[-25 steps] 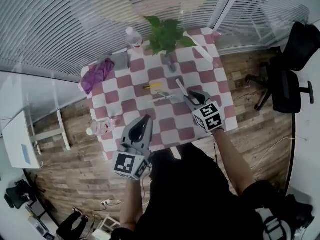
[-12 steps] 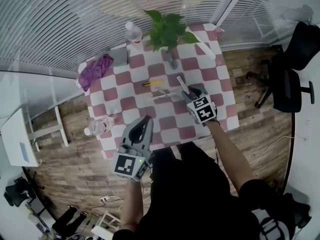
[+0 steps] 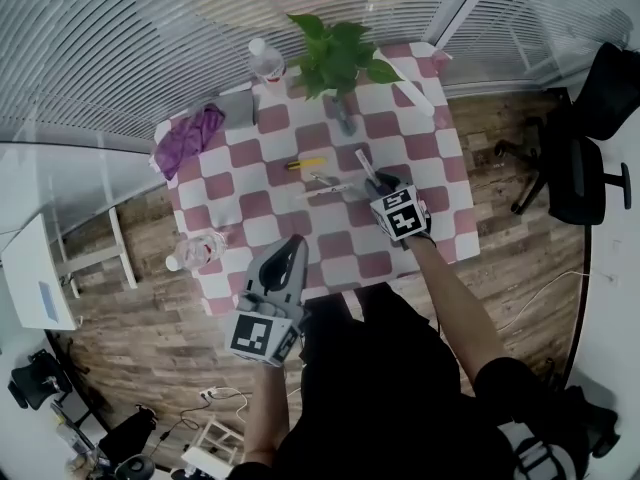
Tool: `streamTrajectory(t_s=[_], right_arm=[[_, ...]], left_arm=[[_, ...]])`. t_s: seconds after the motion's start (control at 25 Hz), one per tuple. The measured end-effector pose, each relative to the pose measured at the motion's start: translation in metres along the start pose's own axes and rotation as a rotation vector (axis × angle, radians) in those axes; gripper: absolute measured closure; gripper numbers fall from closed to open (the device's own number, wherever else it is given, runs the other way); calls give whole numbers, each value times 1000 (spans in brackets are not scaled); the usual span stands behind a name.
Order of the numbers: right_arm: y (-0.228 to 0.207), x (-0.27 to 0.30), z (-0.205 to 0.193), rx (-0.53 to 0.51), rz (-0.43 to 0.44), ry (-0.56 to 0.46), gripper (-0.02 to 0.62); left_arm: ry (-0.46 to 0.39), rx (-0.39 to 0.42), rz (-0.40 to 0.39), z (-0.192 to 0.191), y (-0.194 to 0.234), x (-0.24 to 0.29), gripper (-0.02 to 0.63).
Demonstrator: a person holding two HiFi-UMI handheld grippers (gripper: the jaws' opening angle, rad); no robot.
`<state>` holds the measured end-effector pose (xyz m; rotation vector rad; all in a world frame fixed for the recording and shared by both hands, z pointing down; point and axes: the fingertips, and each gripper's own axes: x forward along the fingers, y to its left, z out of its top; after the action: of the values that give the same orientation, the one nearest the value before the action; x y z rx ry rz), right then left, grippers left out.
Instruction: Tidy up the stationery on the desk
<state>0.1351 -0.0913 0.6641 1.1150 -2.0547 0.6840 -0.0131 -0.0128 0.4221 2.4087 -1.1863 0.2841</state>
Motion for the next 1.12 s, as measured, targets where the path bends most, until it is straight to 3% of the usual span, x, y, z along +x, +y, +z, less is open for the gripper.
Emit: streamTrajectory(t_s=[0.52, 0.76, 1.12], right_arm=[[-9, 3, -8, 80, -8, 9, 505], [-6, 2, -8, 47, -14, 10, 514], [0, -24, 7, 94, -31, -65, 514]], left_arm=[[-3, -7, 46, 0, -4, -10, 563], [-13, 2, 71, 3, -7, -21, 563], [-31, 9, 96, 4, -6, -42, 563]])
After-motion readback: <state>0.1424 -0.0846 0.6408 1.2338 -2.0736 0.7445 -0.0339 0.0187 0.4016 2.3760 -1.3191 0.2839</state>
